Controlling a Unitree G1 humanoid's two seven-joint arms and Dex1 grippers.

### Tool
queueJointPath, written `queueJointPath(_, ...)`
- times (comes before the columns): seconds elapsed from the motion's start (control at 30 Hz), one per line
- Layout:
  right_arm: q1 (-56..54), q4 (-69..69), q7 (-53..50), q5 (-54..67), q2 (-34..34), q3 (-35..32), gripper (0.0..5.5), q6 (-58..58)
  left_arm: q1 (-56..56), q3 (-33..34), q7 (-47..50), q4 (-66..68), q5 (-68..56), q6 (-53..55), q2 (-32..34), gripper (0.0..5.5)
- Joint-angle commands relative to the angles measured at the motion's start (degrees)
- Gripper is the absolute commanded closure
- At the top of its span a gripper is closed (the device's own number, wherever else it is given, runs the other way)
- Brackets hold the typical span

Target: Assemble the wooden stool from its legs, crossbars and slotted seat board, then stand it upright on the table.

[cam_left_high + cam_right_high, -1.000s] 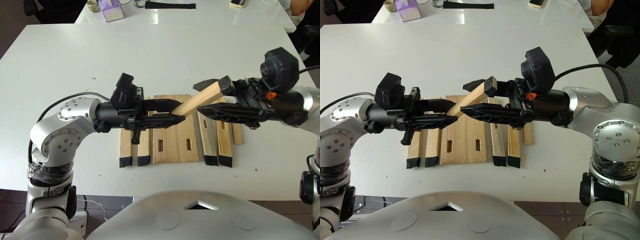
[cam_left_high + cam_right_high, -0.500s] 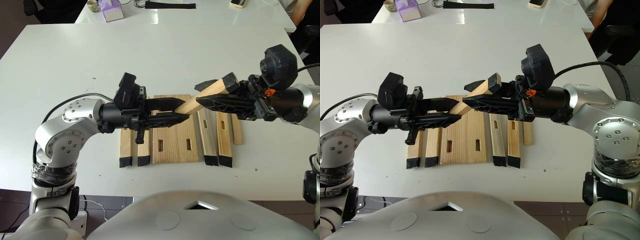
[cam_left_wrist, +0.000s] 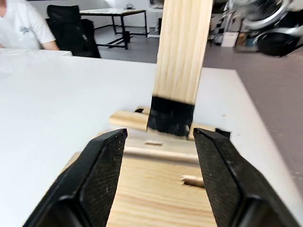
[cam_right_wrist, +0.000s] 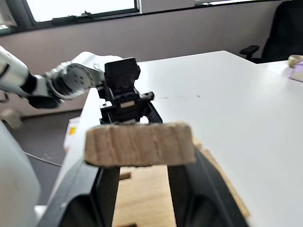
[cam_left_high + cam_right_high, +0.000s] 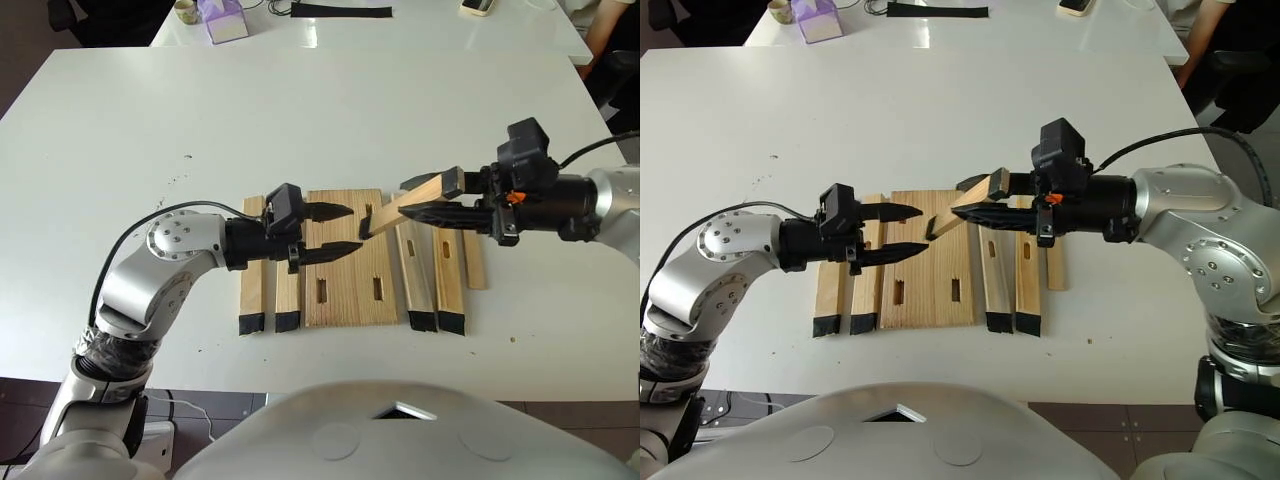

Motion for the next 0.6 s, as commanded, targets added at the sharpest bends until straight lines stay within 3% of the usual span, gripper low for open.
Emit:
queueJointPath(0.03,7.8,7.2,7.6,-20.5,-8.8,2.5,4.20,-17.6,2.3,1.5,2.7,1.2,1.9,-1.4,-1.2,2.49)
queueJointPath(0.23,13.0,18.9,15.7,-31.5,-11.5,2.4,4.20,-33.9,5.0,3.1,7.7,0.3,2.6,-1.5,-3.7,2.49)
queueJointPath(0.6,13.4,19.7,16.0,-34.0,-7.3,3.9,4.20,-36.9,5.5,1.3,11.2,-1.4,2.5,0.5,-7.3,2.49)
